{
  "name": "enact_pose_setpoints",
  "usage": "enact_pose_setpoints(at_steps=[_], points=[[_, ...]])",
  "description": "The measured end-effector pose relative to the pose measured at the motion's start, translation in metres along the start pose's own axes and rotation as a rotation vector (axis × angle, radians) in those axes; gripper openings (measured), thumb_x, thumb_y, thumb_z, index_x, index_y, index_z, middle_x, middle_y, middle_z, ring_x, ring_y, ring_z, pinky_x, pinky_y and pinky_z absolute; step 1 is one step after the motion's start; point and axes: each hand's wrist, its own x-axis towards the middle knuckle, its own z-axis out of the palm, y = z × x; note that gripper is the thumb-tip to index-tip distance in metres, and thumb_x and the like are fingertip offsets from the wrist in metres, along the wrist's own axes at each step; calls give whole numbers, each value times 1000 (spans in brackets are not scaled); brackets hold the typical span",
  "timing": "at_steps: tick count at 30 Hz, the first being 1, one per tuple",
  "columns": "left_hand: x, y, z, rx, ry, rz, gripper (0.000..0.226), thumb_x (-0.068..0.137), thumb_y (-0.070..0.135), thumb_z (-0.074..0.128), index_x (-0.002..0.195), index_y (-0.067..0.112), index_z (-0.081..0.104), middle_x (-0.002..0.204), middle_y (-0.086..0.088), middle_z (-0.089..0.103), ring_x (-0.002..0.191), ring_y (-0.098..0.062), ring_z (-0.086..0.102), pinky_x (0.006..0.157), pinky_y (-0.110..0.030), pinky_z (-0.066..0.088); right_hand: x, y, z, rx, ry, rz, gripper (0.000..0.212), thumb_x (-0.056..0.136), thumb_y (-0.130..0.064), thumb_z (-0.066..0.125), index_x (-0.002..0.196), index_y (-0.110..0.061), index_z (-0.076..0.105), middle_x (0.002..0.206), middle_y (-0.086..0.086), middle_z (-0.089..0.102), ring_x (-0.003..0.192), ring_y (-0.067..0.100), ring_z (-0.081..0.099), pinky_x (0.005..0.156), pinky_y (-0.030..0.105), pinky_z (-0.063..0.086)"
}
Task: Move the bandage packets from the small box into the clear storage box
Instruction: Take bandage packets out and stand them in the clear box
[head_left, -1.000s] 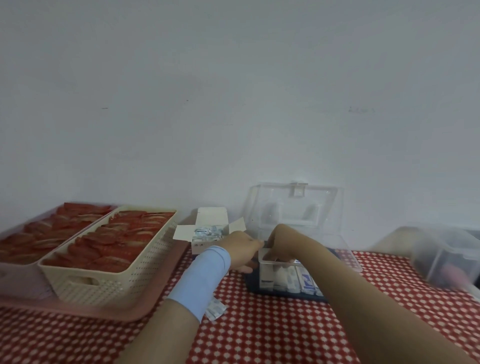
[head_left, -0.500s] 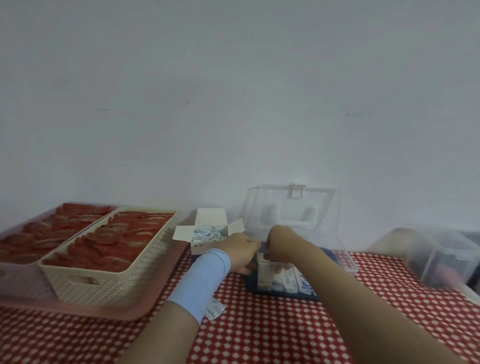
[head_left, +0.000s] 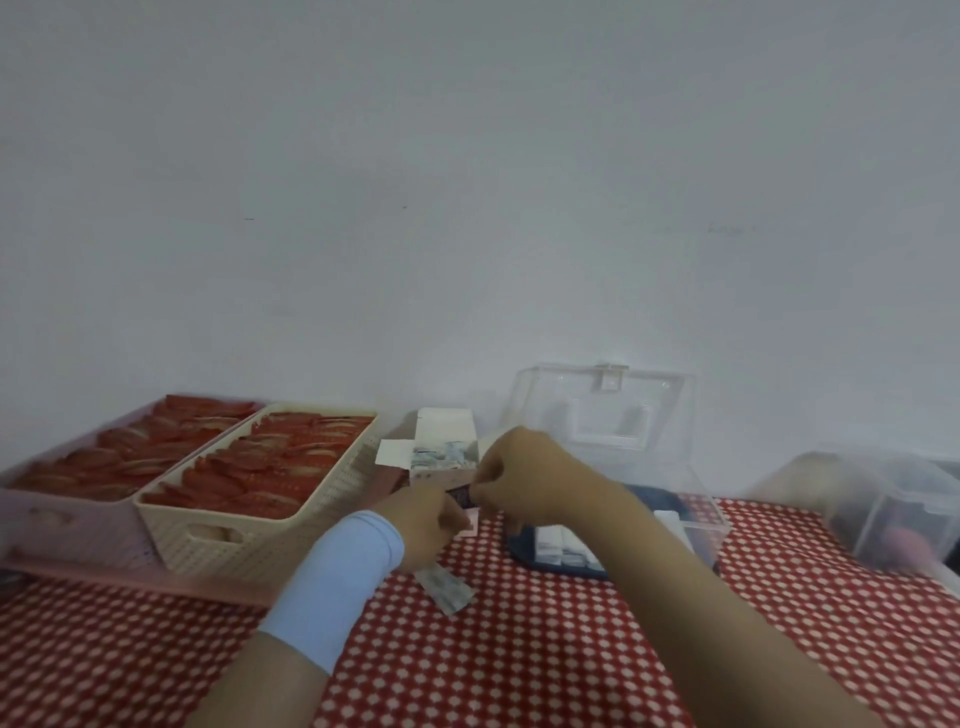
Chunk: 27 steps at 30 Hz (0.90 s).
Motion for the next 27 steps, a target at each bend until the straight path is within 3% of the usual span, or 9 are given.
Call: enact_pose_setpoints(at_steps=[2,4,7,12,16,19,22,25,27], points=[[-6,-10,11,74,-37,-56,36,99,14,48,128,26,65,130,2,62,109,-21,60,94,-27,46,2,-5,21,-101,-129,17,21,93,-21,64,103,-5,74,89,4,73,68,19,71,66,27,61],[-10,-19,19,149,-69,-78,39,98,12,49,132,26,62,132,1,61,113,-24,60,89,-25,45,4,-9,43,-272,-238,51,27,93,-24,65,110,-4,70,103,11,72,88,24,70,82,35,60],[-14,-26,24,185,-51,-87,38,95,13,54,130,25,63,131,0,63,113,-23,61,92,-27,47,9,-8,67,-340,-295,88,33,90,-24,70,120,-10,63,114,11,68,106,26,65,95,38,55],[-20,-33,19,115,-29,-100,32,89,26,65,121,25,66,122,2,65,105,-20,63,93,-32,51,22,0,85,-310,-289,146,46,84,-30,76,125,-14,61,114,4,65,105,22,62,98,37,52],[-23,-38,9,-32,-5,-43,16,90,23,65,106,27,67,111,4,64,94,-15,58,73,-22,40,27,-1,85,-243,-286,111,36,84,-26,74,118,-15,66,108,4,68,101,20,63,97,37,53],[-27,-45,-5,-236,162,-29,12,83,31,72,93,34,67,99,10,65,88,-9,60,71,-22,44,30,1,74,-120,-211,79,12,82,-24,74,92,-17,76,87,2,73,80,16,66,86,36,58],[-29,-49,-19,-670,387,-25,19,80,19,78,96,22,67,82,2,68,69,-10,62,63,-22,49,28,0,55,128,-86,8,17,86,-30,72,83,-15,78,76,2,73,70,16,68,72,25,58],[-32,-44,-28,-1205,328,58,14,90,2,66,104,2,65,84,-11,70,63,-11,62,55,-19,50,24,-4,37,436,-65,-19,15,89,-26,74,90,-11,78,68,-1,70,52,6,59,52,20,46],[-31,-41,-32,-1347,217,147,10,93,2,61,99,3,68,84,-8,70,64,-10,61,58,-19,49,26,-5,30,651,-130,5,13,90,-20,74,91,-7,76,63,-1,68,49,8,53,47,20,41]])
